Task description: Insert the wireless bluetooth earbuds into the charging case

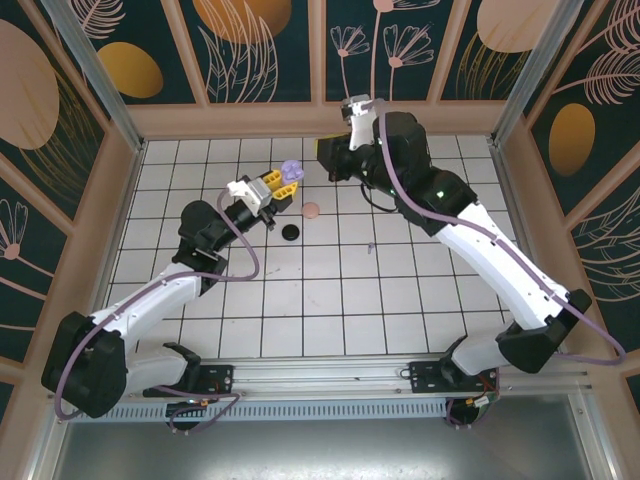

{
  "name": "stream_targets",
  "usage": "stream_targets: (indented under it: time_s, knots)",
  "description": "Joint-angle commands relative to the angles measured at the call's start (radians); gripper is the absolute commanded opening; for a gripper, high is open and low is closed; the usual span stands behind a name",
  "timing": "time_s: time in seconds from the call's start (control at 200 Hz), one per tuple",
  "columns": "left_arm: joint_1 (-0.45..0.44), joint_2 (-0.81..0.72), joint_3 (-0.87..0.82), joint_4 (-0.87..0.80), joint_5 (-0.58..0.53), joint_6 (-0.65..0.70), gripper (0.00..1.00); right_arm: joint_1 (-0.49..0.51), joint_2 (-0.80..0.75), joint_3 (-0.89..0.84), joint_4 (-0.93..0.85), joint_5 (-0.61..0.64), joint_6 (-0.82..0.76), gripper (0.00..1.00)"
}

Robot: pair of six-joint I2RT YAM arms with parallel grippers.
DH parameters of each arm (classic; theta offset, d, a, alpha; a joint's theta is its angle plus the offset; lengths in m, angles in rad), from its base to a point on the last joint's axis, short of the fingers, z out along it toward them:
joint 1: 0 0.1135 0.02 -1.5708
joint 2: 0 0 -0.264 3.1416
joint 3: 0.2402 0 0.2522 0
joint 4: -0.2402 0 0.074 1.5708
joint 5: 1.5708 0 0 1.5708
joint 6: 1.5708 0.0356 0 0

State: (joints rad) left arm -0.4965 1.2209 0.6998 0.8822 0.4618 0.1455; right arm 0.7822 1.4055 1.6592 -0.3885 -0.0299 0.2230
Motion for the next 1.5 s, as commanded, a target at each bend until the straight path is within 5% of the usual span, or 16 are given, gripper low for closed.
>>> stream_targets:
  time_s: [0.0, 1.496]
  knots:
    - [-0.011, 0.011, 0.048, 0.034, 0.011, 0.027, 0.0, 0.032, -0.038, -0.05, 0.129, -0.041, -0.061, 0.14]
    - [-0.019, -0.029, 0.086, 0.009, 0.043, -0.017, 0.0, 0.084, 0.024, -0.133, 0.174, 0.0, -0.096, 0.12]
